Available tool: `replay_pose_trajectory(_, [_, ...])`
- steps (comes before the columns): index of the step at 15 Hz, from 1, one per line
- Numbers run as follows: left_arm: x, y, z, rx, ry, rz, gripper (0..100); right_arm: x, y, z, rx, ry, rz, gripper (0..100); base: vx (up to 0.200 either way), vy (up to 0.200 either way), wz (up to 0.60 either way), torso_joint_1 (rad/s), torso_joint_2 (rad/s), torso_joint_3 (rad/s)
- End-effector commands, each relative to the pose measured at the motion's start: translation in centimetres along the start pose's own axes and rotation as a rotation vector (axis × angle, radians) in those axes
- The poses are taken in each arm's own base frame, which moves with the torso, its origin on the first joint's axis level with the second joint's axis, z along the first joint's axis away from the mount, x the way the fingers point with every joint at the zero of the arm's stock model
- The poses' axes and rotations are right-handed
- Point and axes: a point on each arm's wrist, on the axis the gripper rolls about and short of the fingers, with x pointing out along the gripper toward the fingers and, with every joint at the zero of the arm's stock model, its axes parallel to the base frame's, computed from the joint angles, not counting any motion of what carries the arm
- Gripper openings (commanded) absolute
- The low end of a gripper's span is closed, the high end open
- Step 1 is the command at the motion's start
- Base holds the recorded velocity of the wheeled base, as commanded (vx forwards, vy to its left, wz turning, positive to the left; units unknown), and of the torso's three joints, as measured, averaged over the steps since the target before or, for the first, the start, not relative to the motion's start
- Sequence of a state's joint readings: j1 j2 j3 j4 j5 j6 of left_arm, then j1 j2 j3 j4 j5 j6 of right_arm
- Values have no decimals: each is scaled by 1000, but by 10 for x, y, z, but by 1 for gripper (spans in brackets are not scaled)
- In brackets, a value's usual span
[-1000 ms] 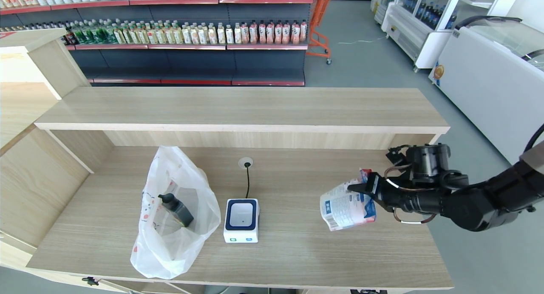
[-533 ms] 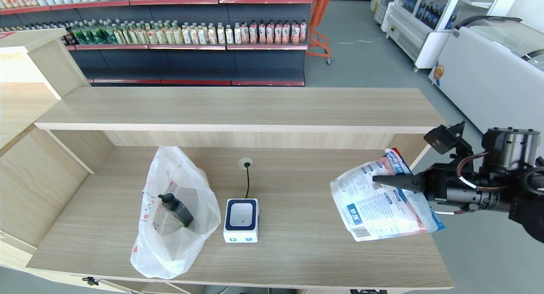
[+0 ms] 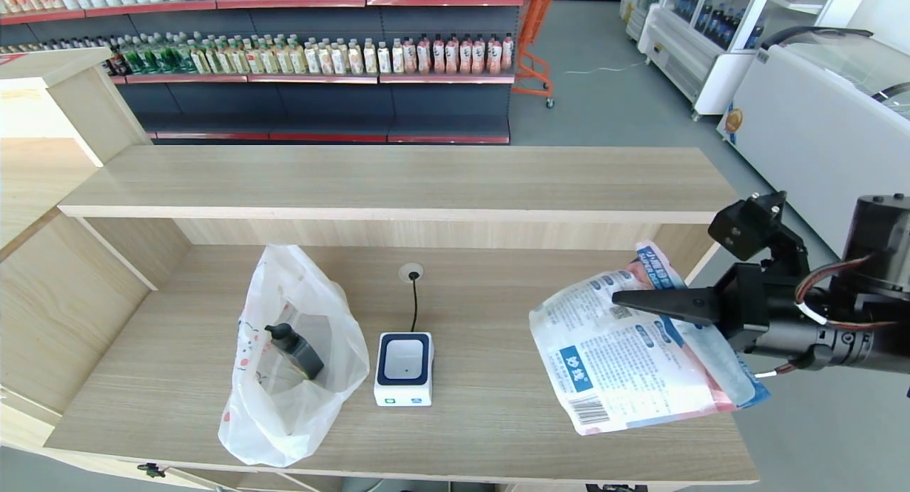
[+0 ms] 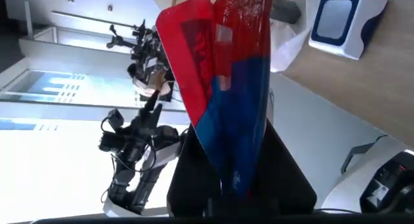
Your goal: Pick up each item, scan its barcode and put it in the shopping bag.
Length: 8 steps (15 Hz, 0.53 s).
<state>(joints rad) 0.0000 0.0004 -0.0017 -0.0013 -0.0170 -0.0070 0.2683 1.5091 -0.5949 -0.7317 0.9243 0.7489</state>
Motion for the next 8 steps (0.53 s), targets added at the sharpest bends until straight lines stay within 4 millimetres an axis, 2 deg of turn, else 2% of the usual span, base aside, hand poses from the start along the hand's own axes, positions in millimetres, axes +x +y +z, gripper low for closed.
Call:
replay_pose_trajectory(1, [0, 0, 0, -1, -1, 0, 100, 11, 6, -16, 17, 39, -4, 0, 0, 0, 0, 0, 0, 0])
replay_pose_trajectory(8, [0, 0, 0, -1, -1, 0, 100, 24, 16, -28, 51, 108, 44, 0, 0, 0, 0, 0, 0, 0])
